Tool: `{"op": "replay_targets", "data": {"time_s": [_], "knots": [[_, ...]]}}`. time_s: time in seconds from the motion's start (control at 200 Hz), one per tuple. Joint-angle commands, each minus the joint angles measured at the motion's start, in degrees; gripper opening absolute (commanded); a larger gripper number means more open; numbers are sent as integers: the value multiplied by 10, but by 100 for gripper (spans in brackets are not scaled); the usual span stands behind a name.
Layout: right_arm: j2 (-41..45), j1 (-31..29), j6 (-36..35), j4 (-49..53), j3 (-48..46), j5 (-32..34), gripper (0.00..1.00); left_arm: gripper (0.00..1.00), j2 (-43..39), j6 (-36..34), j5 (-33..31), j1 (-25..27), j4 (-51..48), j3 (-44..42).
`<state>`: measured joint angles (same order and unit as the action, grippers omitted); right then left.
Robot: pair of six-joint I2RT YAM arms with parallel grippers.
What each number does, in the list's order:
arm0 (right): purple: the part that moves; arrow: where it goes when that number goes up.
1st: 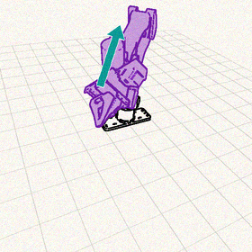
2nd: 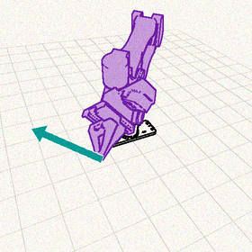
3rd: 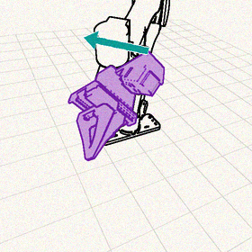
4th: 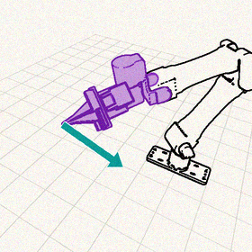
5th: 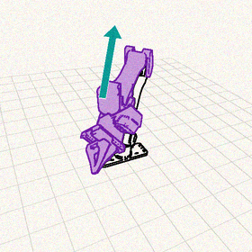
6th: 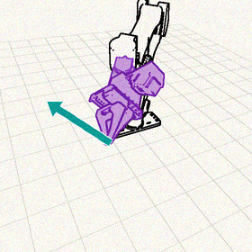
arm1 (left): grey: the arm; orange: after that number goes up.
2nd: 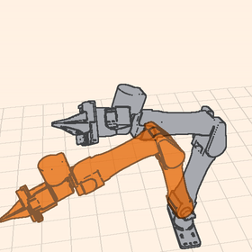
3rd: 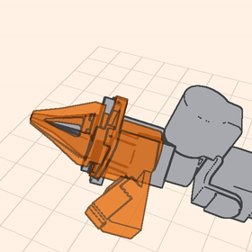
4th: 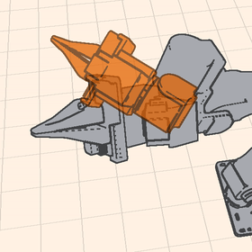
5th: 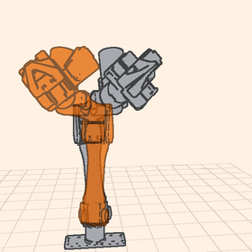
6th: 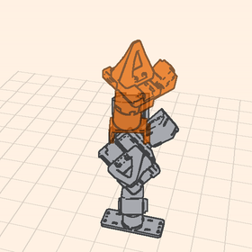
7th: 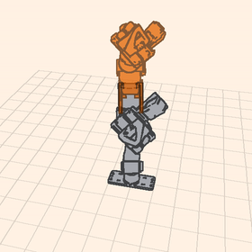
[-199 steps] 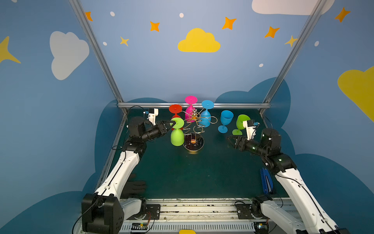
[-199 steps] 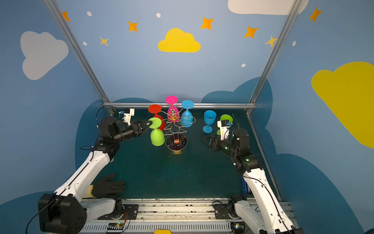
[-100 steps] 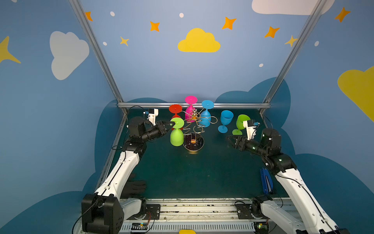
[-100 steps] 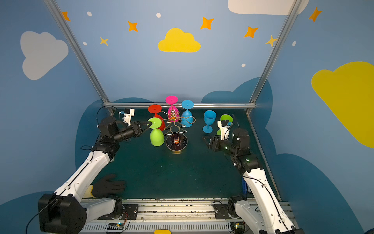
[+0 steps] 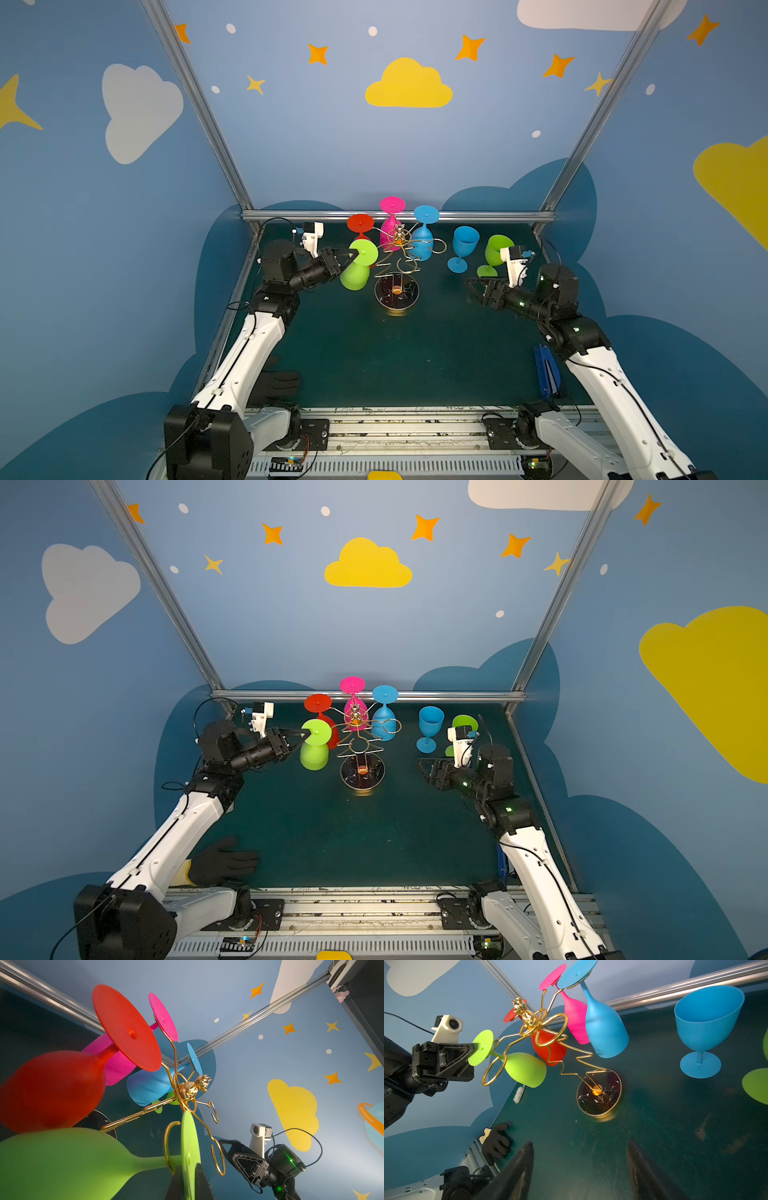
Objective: Take the wine glass off the wine glass rack
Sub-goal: 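Close the left gripper on the hanging lime-green glass's foot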
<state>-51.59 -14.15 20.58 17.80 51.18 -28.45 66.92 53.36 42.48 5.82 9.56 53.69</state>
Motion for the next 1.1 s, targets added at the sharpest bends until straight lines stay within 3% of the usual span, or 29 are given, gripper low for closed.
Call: {"op": "replay_targets", "data": {"time_s": [0.0, 0.325, 0.466, 1.096], "knots": [[11, -4, -5, 5, -1, 10, 72, 12, -19, 19, 9, -4, 25, 6], [26, -4, -4, 6, -5, 35, 80, 7, -37, 75, 15, -12, 63, 0], [27, -4, -4, 6, -5, 32, 81, 3, -39, 78, 11, -14, 59, 0], [32, -3, -2, 7, -6, 34, 81, 3, -23, 86, 13, -8, 52, 3]]}}
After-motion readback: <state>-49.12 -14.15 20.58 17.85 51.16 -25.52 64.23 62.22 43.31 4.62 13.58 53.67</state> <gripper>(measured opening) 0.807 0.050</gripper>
